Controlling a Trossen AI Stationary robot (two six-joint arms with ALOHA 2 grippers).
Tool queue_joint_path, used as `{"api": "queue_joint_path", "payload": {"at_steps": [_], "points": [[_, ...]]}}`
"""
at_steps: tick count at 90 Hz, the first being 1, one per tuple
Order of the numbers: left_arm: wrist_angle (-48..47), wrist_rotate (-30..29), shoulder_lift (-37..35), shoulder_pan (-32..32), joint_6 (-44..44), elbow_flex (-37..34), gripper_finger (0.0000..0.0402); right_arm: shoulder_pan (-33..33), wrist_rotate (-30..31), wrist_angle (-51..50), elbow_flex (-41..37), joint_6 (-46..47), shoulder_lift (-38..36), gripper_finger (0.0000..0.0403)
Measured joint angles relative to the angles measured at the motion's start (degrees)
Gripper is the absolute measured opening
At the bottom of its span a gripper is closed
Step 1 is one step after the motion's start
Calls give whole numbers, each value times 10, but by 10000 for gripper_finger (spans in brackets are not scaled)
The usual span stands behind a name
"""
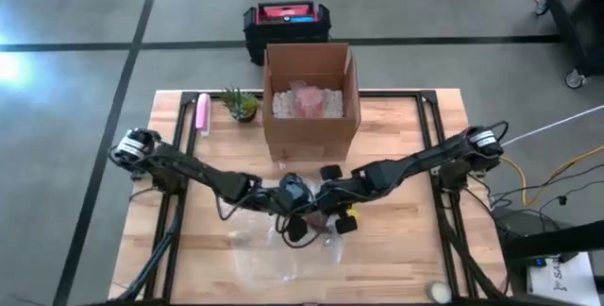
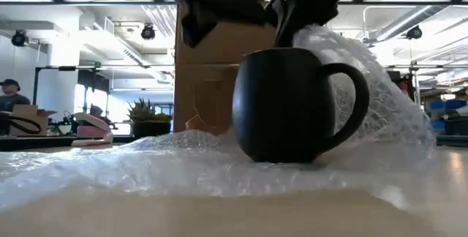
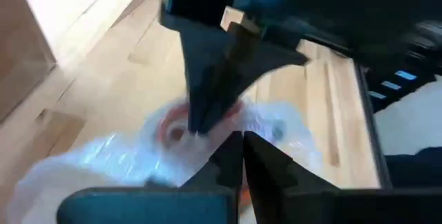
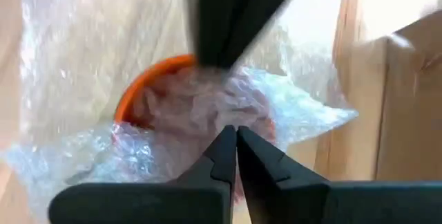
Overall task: Wrap mug
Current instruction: Wrap the black mug with the bubble wrap
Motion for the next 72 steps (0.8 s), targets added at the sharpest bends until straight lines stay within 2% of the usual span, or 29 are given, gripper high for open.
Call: {"api": "queue_joint_path", "payload": {"at_steps": [14, 25, 33, 46, 56, 72], "points": [[-137, 0, -48, -19, -64, 0, 0, 4, 0, -77, 9, 13, -76, 0], [-262, 11, -64, -47, -155, 0, 0, 5, 0, -135, -46, 48, -144, 0], [-317, 22, -57, -76, -215, -8, 0, 5, 1, -101, -126, 69, -198, 0], [-316, 35, -52, -117, -295, -44, 7, 5, 0, 29, -270, 106, -252, 0], [-323, 87, -52, -122, -369, -70, 43, 5, 0, 97, -330, 132, -265, 0], [-302, 196, -48, -151, -441, -130, 142, 7, 0, 163, -369, 134, -244, 0]]}}
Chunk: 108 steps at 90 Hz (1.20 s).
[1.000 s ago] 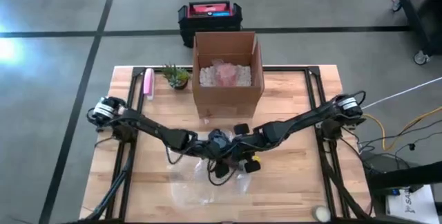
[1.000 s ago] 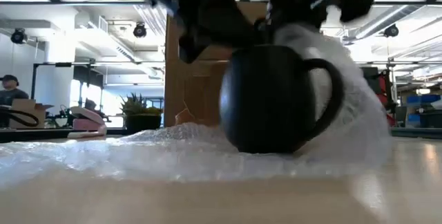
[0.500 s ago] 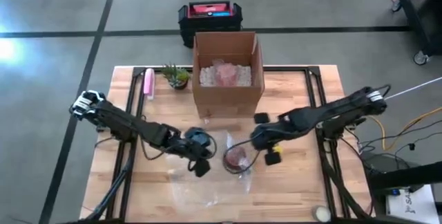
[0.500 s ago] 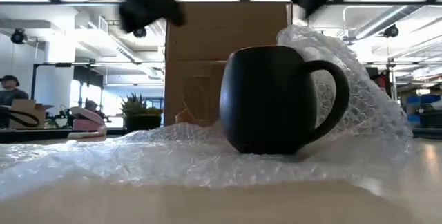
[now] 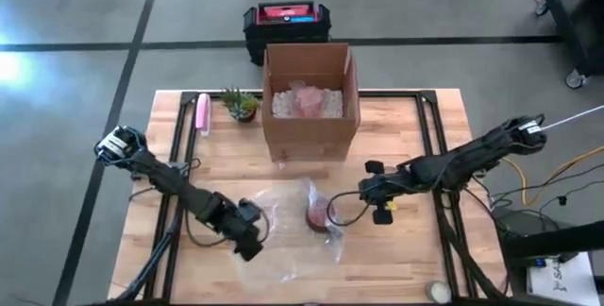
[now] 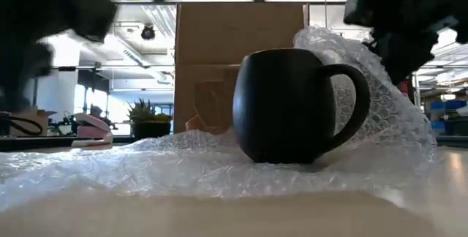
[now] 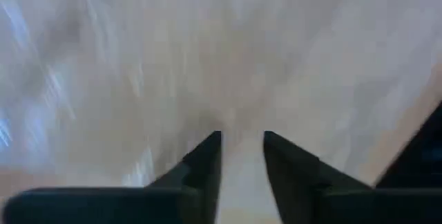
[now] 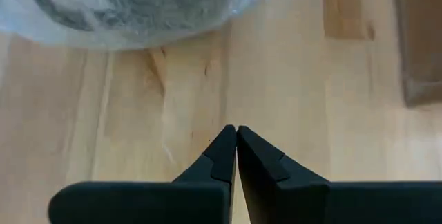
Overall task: Wrap mug
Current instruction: Wrap the black mug with the bubble wrap
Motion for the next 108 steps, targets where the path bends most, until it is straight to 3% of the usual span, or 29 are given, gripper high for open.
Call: {"api": "queue_joint_path", "payload": {"at_steps": [14, 25, 35, 48, 53, 82, 97, 108], "points": [[45, 26, 10, -27, -42, -54, 212, 0, 0, 68, -17, -23, 28, 0], [71, 28, 18, -27, -76, -81, 222, 0, -5, 134, -18, -32, 64, 0], [69, 22, 22, -28, -75, -85, 172, 1, -46, 206, -19, -31, 107, 0], [58, -13, 19, -30, -52, -70, 36, 3, -56, 238, 1, 1, 169, 0], [42, -48, 13, -29, -48, -56, 15, 4, -56, 240, 21, 9, 191, 0], [59, -304, -16, -30, 55, 71, 2, 10, -15, 242, 139, 20, 298, 0], [95, -399, -10, -10, 161, 125, 1, 10, -15, 242, 169, -3, 328, 0], [115, -415, 4, 22, 236, 135, 1, 11, -15, 237, 179, -15, 333, 0]]}}
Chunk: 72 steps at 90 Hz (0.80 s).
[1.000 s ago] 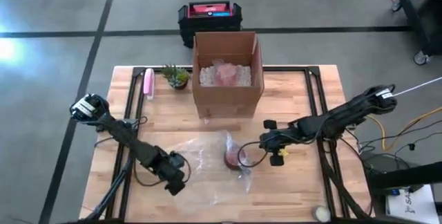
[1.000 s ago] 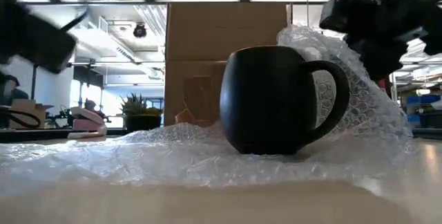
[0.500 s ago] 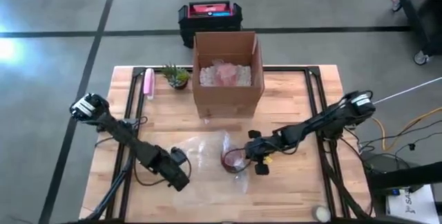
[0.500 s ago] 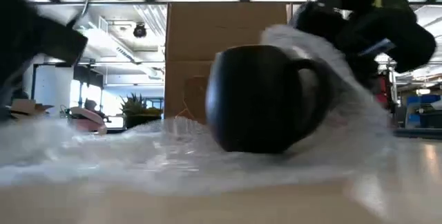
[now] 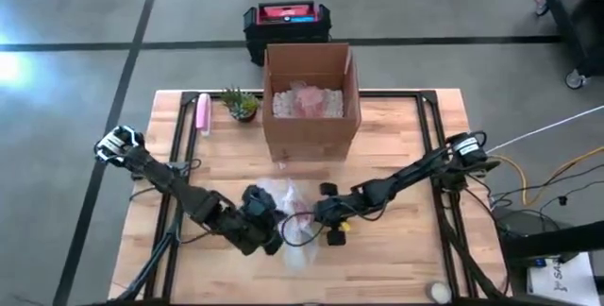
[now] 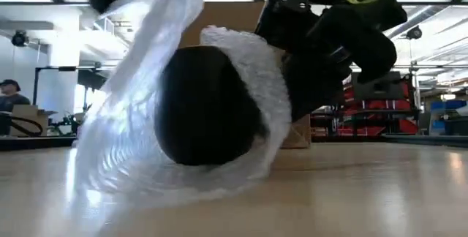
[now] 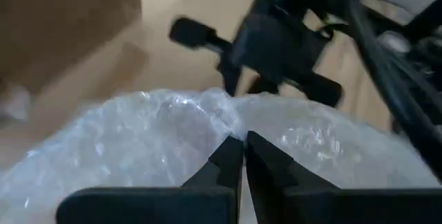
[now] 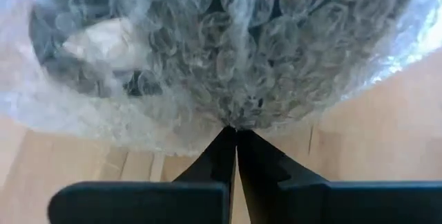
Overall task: Wrap mug
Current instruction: Wrap the black mug with the bubble wrap
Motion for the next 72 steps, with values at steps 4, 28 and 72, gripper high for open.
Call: {"api": "queue_joint_path", "payload": {"at_steps": [4, 28, 72], "points": [[10, 7, 11, 13, 17, 0, 0, 0, 0, -3, 1, -6, -4, 0], [66, 81, 89, 65, 58, -4, 0, 0, 2, -135, 3, -37, -105, 0], [89, 91, 109, 68, 63, -4, 1, 0, 1, 19, 13, -113, -94, 0]]}}
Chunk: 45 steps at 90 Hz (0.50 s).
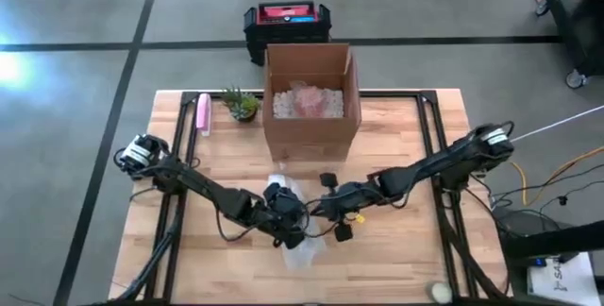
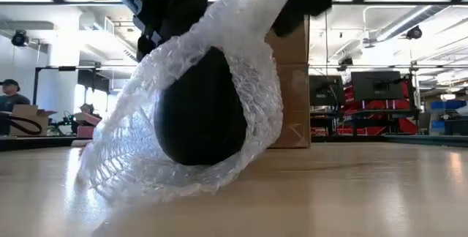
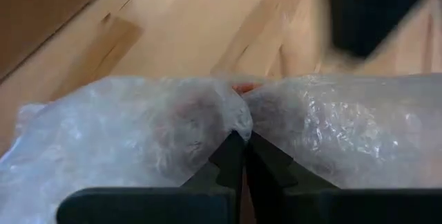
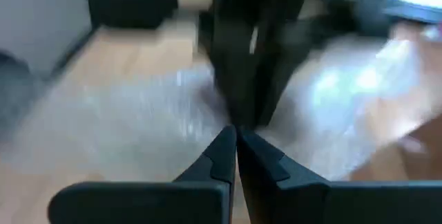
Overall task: Wrap mug
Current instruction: Wrap the black mug with the bubble wrap
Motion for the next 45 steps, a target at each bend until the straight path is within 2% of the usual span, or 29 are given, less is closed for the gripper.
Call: {"api": "queue_joint_path", "payload": {"at_steps": [12, 24, 35, 45], "points": [[3, 9, -4, 0, 0, 0, 16, 0, -1, 1, 26, -3, 44, 0], [-6, 25, -17, 0, 7, 0, 59, 1, -6, -20, 52, -8, 66, 0], [-50, 63, -44, 5, 7, 32, 105, 1, -4, -61, 67, -8, 69, 0], [-124, 63, -70, -4, 8, 74, 133, 0, 0, -65, 71, -8, 69, 0]]}}
